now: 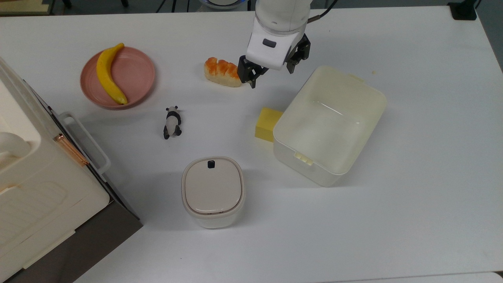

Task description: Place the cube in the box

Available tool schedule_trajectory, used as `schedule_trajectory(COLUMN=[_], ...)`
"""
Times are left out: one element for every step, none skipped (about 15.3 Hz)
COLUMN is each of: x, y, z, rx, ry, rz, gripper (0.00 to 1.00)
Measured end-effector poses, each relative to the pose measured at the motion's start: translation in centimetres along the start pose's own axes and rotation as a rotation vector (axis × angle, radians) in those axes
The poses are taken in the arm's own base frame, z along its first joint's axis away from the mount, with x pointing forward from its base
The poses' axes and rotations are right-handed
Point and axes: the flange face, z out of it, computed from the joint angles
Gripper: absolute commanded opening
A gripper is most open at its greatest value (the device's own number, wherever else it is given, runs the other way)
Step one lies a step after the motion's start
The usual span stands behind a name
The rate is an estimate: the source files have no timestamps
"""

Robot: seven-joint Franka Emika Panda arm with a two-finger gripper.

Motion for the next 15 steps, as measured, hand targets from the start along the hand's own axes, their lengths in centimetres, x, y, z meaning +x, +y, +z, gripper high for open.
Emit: schedule_trajectory(x=[0.0,0.1,0.2,0.4,0.5,0.7,0.9,1.1,1.3,1.5,1.6,1.6,1.4,1.1,0.6], y=[-0.2,-0.5,-1.0,-1.7,-2.7,-3.7,-4.7,-5.5,-6.0,-6.1,-5.9,-5.4,-4.5,-3.2,-1.5], z=[0.1,0.2,0.4,0.9,1.4,2.0,2.7,3.4,4.0,4.6,4.9,5.1,5.3,5.6,6.0], rx=[-0.002,-0.009,-0.018,-0.029,-0.037,-0.042,-0.046,-0.048,-0.049,-0.050,-0.051,-0.051,-0.050,-0.047,-0.042], ry=[-0.004,-0.009,-0.018,-0.031,-0.045,-0.059,-0.074,-0.086,-0.095,-0.102,-0.108,-0.112,-0.116,-0.123,-0.128], rz=[-0.057,-0.111,-0.160,-0.208,-0.247,-0.277,-0.299,-0.313,-0.322,-0.327,-0.326,-0.320,-0.308,-0.296,-0.297], gripper=[1.00,1.00,1.00,1.00,1.00,1.00,1.00,1.00,1.00,1.00,1.00,1.00,1.00,1.00,1.00])
